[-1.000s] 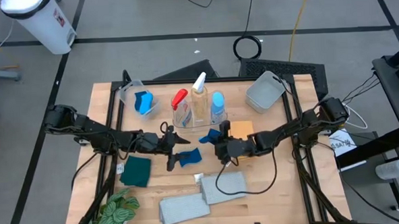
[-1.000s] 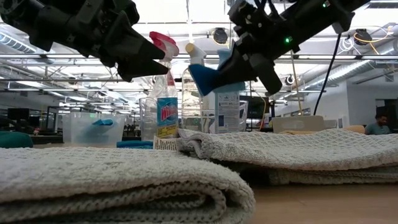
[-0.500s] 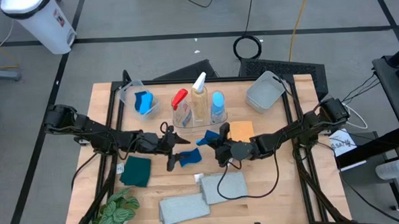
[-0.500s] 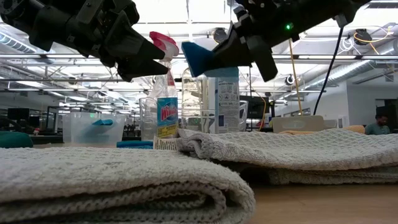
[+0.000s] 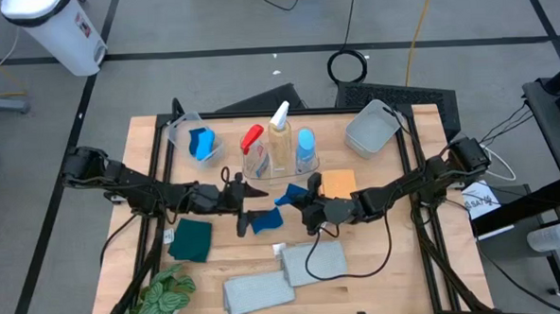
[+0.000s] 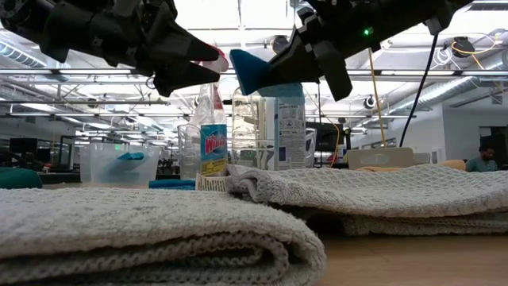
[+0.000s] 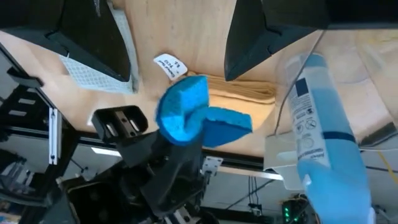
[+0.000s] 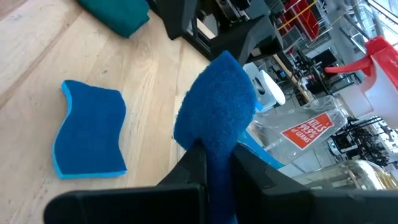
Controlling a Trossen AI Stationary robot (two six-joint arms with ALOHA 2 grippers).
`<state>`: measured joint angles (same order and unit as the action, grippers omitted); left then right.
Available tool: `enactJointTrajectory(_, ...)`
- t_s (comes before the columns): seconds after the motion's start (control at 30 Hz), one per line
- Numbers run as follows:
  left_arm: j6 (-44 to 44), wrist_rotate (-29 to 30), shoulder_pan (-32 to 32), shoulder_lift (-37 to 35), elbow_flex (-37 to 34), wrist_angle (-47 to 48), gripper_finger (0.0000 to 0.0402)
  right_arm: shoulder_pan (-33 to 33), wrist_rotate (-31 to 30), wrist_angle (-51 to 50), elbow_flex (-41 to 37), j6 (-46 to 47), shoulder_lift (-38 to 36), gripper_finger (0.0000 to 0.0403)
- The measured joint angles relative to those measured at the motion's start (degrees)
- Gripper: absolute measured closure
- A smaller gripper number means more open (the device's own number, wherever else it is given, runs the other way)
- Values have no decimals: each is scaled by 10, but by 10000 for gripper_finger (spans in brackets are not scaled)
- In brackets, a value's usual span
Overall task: Pick & Place Kitchen Items
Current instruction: Put the blue sponge into the white bin
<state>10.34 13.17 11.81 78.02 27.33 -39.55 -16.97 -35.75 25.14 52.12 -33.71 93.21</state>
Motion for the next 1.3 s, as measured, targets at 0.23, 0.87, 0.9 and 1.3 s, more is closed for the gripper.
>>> enactJointTrajectory(0.23, -1, 16, 2, 0, 0, -19, 135, 0, 0, 2, 0, 0, 0, 384)
enactJointTrajectory(0.87, -41, 20, -3, 138, 78, -108, 135, 0, 8, -2, 0, 0, 0, 384)
enactJointTrajectory(0.9, -41, 20, -3, 144, 86, -107, 135, 0, 12, -2, 0, 0, 0, 384)
enactJointTrajectory(1.3, -38, 20, -3, 155, 96, -98, 135, 0, 14, 0, -4, 0, 0, 384)
